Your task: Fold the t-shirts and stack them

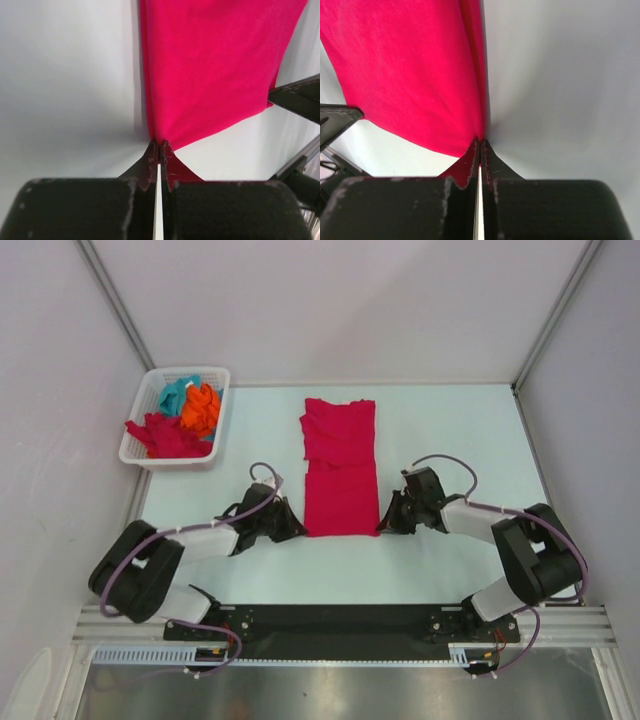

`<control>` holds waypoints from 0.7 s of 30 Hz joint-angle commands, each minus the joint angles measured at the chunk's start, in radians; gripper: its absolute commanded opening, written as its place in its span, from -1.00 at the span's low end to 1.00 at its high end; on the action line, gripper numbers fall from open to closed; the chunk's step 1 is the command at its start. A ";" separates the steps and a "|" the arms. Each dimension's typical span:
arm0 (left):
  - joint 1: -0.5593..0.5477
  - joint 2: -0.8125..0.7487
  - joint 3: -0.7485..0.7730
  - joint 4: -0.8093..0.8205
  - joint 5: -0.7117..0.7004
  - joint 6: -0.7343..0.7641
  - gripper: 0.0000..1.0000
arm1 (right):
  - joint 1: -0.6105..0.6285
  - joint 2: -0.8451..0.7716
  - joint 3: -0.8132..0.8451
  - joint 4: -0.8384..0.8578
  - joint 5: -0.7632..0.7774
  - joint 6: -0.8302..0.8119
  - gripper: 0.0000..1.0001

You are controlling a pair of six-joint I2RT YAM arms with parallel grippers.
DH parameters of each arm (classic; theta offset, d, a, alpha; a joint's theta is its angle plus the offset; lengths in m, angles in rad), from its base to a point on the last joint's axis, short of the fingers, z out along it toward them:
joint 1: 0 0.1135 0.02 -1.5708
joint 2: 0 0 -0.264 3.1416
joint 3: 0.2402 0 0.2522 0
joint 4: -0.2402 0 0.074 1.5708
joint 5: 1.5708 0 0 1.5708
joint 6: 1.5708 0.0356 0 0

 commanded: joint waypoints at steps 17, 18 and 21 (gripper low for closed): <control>-0.356 -0.939 -0.118 -0.803 -0.199 -0.327 -1.00 | 0.484 -0.714 -0.239 -0.522 0.192 0.520 -1.00; -0.356 -0.940 -0.097 -0.819 -0.211 -0.316 -0.99 | 0.485 -0.715 -0.222 -0.540 0.203 0.520 -1.00; -0.356 -0.901 -0.009 -0.863 -0.286 -0.270 -1.00 | 0.488 -0.714 -0.147 -0.609 0.241 0.517 -1.00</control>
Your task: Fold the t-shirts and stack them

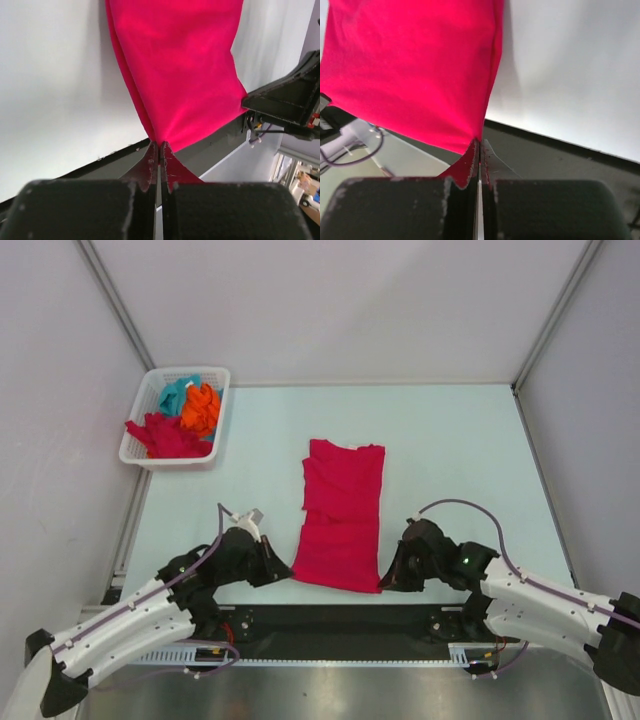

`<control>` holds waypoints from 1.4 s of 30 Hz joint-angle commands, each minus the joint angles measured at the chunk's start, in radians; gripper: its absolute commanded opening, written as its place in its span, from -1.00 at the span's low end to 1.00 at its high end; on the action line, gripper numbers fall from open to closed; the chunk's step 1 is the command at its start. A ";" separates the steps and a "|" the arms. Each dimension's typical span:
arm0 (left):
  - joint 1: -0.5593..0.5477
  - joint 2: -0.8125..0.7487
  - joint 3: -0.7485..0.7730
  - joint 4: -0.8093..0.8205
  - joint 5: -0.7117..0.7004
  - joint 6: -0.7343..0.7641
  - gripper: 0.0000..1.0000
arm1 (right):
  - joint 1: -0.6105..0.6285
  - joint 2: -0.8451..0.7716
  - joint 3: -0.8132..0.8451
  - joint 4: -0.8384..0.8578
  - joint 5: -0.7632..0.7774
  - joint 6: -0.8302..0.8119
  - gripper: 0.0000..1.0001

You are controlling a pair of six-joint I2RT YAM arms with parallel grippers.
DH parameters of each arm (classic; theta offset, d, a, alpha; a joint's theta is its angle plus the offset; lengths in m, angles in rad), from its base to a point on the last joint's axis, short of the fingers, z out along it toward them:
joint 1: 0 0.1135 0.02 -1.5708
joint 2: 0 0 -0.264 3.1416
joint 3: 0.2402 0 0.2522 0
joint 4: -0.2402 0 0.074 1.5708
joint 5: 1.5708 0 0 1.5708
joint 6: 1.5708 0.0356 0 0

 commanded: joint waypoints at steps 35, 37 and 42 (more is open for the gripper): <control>0.390 0.841 0.743 0.370 -0.019 0.437 -1.00 | -0.599 0.662 0.828 0.132 -0.074 -0.521 -1.00; 0.392 0.859 0.753 0.375 -0.022 0.438 -1.00 | -0.606 0.733 0.859 0.134 -0.094 -0.530 -1.00; 0.403 0.934 0.739 0.407 -0.001 0.418 -1.00 | -0.610 0.828 0.894 0.138 -0.115 -0.530 -1.00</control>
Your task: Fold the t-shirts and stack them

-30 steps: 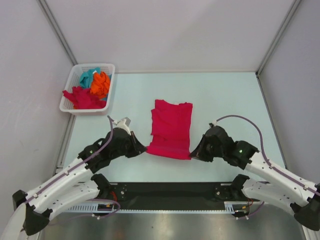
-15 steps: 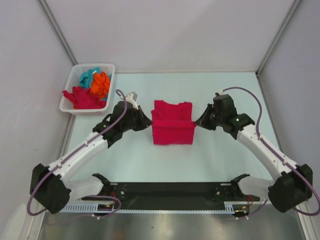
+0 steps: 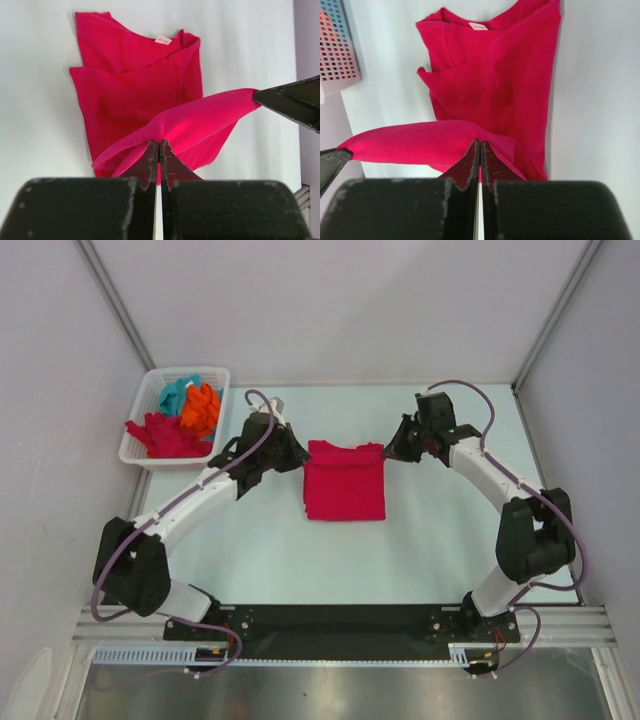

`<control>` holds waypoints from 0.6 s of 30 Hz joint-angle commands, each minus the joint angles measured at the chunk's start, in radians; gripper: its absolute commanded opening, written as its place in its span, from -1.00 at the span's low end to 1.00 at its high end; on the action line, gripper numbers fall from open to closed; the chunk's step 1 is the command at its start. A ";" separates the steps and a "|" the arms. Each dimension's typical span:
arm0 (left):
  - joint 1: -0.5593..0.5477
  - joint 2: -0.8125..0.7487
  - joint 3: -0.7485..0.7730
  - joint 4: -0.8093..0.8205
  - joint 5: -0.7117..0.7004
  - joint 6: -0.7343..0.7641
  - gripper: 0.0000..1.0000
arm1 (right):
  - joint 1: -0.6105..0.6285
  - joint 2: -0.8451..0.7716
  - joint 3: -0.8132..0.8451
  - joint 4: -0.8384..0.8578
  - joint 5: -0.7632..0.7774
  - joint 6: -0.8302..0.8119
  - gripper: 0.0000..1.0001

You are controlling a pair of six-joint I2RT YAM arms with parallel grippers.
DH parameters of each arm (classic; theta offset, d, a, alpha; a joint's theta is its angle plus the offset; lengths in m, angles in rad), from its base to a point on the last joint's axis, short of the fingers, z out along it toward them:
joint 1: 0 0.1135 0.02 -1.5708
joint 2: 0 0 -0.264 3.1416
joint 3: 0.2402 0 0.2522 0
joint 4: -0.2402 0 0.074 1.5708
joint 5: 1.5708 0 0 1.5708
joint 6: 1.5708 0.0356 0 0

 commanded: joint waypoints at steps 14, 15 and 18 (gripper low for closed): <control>0.065 0.246 0.076 0.171 0.051 -0.043 -1.00 | -0.024 0.277 0.212 0.043 -0.046 -0.052 -1.00; 0.069 0.258 0.087 0.171 0.055 -0.040 -1.00 | -0.024 0.281 0.216 0.045 -0.047 -0.050 -1.00; 0.082 0.285 0.123 0.169 0.060 -0.033 -1.00 | -0.032 0.281 0.222 0.046 -0.038 -0.049 -1.00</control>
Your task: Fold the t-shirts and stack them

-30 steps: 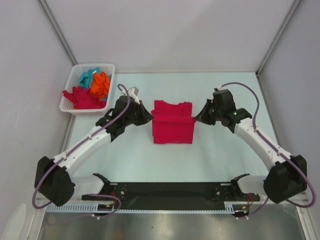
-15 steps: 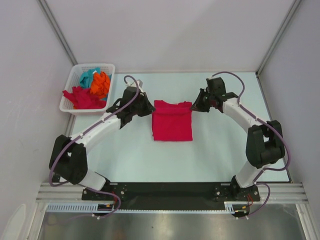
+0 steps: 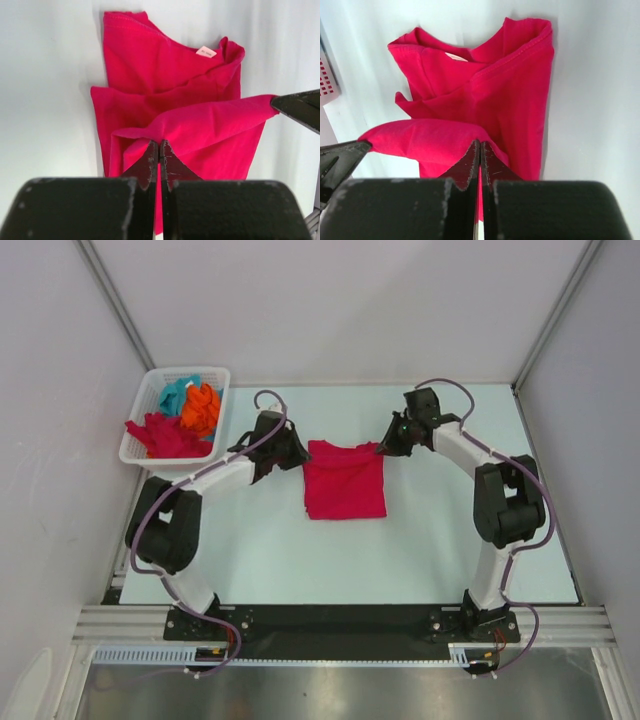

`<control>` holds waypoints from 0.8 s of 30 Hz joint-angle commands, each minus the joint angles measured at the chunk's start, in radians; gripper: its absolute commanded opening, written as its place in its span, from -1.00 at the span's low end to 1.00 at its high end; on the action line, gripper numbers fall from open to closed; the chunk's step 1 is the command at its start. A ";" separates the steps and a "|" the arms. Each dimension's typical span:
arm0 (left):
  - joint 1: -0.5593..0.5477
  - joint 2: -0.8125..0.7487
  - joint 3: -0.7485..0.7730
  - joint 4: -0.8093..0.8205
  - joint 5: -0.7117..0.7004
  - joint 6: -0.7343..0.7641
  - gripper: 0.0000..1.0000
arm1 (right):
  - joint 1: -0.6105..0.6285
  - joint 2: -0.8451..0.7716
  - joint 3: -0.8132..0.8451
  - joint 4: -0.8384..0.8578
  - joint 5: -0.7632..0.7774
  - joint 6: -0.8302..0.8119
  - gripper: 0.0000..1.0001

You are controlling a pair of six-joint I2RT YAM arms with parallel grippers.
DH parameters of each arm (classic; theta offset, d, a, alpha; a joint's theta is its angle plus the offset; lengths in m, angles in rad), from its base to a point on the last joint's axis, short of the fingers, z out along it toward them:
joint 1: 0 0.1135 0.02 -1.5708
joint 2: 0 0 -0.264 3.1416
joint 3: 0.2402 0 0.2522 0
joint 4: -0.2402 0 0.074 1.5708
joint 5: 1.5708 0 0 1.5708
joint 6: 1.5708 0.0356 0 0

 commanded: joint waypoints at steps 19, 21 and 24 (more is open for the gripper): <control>0.063 0.181 0.258 0.040 0.015 0.015 -0.99 | -0.057 0.133 0.202 0.030 -0.002 -0.036 -1.00; 0.072 0.205 0.270 0.042 0.019 0.012 -1.00 | -0.059 0.162 0.258 0.021 -0.011 -0.042 -1.00; 0.078 0.245 0.301 0.042 0.018 0.011 -0.99 | -0.066 0.237 0.333 -0.008 -0.029 -0.051 -1.00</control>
